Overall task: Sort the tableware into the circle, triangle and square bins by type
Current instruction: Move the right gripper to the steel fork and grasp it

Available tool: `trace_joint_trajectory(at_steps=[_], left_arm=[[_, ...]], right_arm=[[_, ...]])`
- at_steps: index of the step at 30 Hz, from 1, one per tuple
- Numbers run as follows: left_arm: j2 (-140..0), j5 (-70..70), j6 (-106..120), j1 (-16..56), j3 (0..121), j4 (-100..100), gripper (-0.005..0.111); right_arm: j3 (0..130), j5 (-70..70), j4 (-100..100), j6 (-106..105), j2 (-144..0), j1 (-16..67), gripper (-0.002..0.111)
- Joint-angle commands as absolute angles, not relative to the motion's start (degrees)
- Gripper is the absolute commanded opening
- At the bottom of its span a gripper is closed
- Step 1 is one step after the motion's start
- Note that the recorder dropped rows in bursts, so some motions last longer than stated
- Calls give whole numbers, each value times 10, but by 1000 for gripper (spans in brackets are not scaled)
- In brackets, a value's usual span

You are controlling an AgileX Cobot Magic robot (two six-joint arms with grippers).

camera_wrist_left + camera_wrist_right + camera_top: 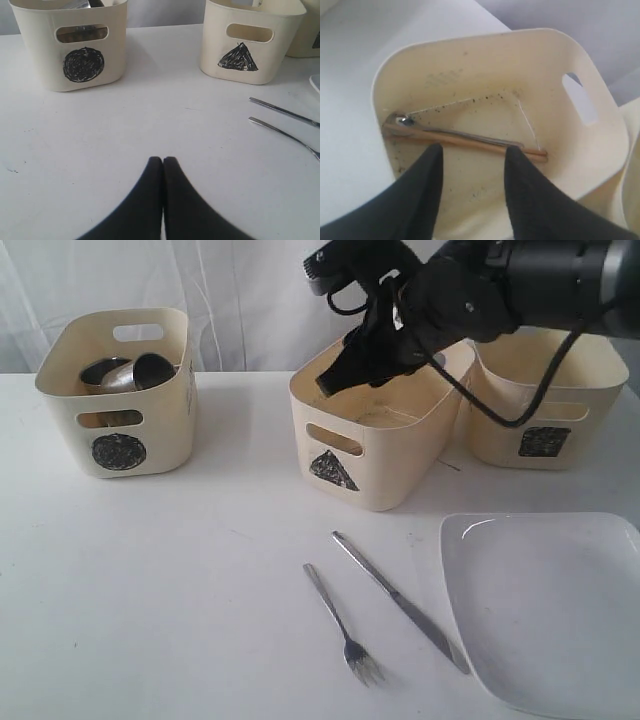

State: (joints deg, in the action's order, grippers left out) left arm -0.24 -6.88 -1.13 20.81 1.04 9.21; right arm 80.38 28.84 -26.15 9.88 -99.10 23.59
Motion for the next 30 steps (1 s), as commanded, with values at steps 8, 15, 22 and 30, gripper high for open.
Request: trace_joint_trajectory(at_steps=[8,15,22,30], left_arm=[[0,-70,-13,208,6,93,0],[0,-70,-13,208,6,93,0],[0,-70,-13,208,6,93,0],[0,-70,-13,208,6,93,0]], right_arm=[[697,447,-113,37,-831,270,39],[592,480,-45,0,-796,363,39],[562,389,-35,32,-856,376,44],[562,352,-32,67,-961,376,52]])
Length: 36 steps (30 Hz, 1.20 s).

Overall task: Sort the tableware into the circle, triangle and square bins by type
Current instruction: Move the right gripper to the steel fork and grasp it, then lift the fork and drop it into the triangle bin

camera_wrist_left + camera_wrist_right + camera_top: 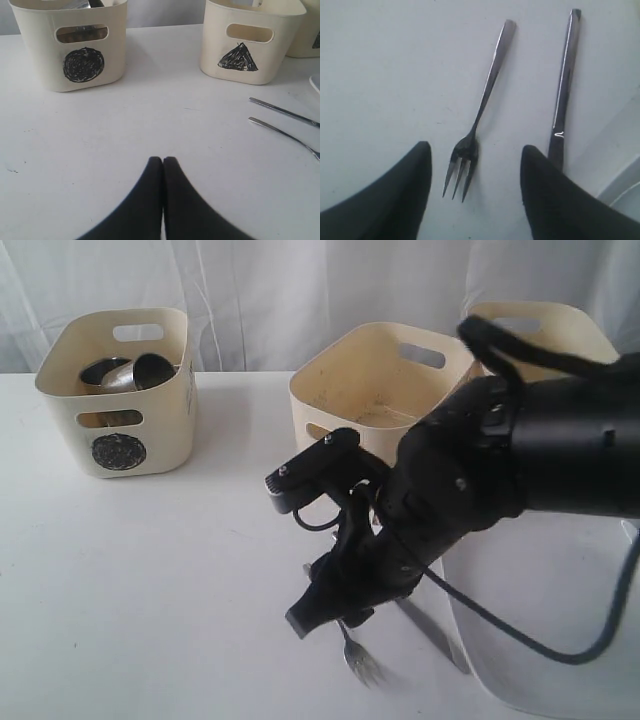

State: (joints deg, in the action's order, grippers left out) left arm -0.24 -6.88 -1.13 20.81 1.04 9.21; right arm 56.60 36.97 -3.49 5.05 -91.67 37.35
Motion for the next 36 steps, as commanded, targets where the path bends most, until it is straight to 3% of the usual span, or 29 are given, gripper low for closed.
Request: trace_joint_trajectory(at_steps=[1,21,27,32,36], left_arm=[[0,-70,-13,208,6,93,0],[0,-70,-13,208,6,93,0],[0,-70,-13,208,6,93,0],[0,-70,-13,208,6,93,0],[0,-70,-13,208,6,93,0]], right_arm=[[562,347,-28,67,-973,376,52],[562,265,-15,68,-1067,376,50],[562,264,-8,80,-1088,376,35],[562,269,20,82,-1074,376,0],[549,238,41,101,-1028,376,0]])
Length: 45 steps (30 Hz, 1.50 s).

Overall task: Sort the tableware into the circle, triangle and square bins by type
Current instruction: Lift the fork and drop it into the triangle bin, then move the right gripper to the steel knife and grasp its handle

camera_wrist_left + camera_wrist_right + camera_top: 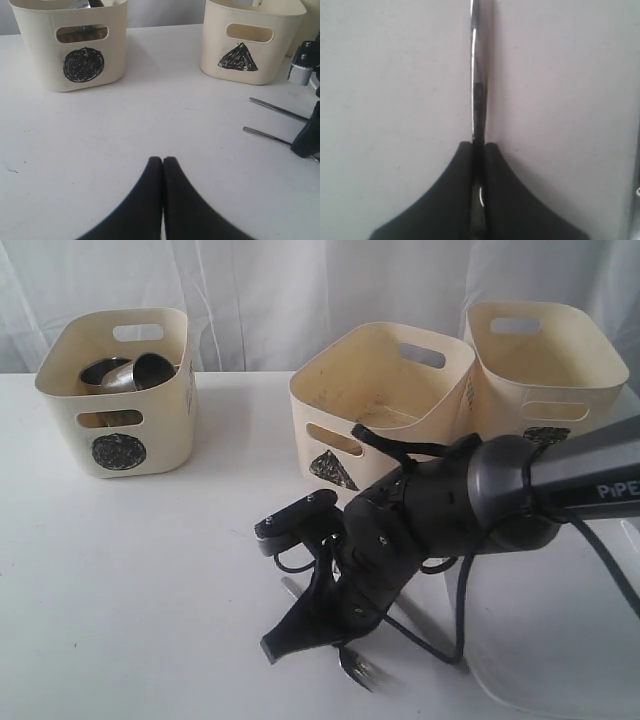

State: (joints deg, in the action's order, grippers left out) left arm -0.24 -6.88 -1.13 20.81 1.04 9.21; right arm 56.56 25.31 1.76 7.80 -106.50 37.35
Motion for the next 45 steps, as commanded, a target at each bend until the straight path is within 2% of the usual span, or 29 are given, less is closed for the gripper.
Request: trace_joint_trajectory(at_steps=[1,10,16,24,35,37,40,43,45], left_arm=[[0,-70,-13,208,6,93,0],[0,-70,-13,208,6,93,0],[0,-70,-13,208,6,93,0],[0,-70,-13,208,6,93,0],[0,-70,-13,208,6,93,0],[0,-70,-13,208,6,93,0],[0,-70,-13,208,6,93,0],[0,-70,-13,208,6,93,0],[0,-70,-13,208,6,93,0]], right_arm=[[542,224,43,114,-1014,376,0],[448,22,43,155,-801,373,0],[440,-43,43,156,-734,306,0],[478,-89,43,155,-793,176,0],[692,-58,43,147,-978,145,0],[745,-16,43,147,-1025,143,4],[793,42,43,122,-1067,143,18],[797,52,40,85,-1067,148,36],[797,66,40,65,-1057,148,44]])
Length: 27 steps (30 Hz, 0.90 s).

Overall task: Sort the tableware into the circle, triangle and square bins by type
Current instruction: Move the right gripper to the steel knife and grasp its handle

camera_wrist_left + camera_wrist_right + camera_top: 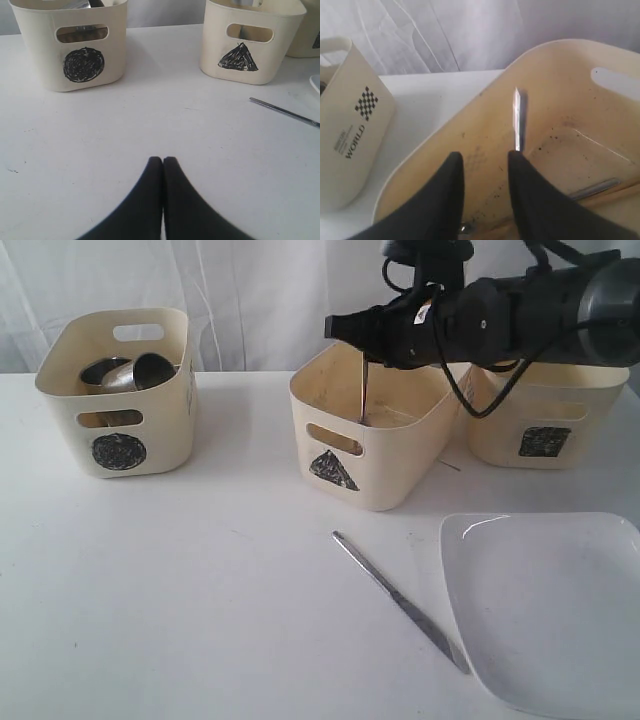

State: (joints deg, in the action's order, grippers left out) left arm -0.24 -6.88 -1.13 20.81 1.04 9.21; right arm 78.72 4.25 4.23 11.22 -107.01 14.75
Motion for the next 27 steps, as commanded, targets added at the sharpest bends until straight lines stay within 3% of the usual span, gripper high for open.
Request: trace_joint_trajectory(at_steps=[1,8,16,23,27], left_arm=[[0,-70,-13,208,6,93,0],[0,-70,-13,208,6,93,0],[0,-70,-13,208,6,93,0],[0,-70,-13,208,6,93,0],[0,-70,-13,208,6,93,0]], right_arm=[[797,80,40,61,-1051,148,45],[723,184,-25,60,-959,148,36],[556,353,-29,-74,-825,209,36],[535,301,-28,-133,-861,258,52],[546,283,-28,-133,-924,258,53]])
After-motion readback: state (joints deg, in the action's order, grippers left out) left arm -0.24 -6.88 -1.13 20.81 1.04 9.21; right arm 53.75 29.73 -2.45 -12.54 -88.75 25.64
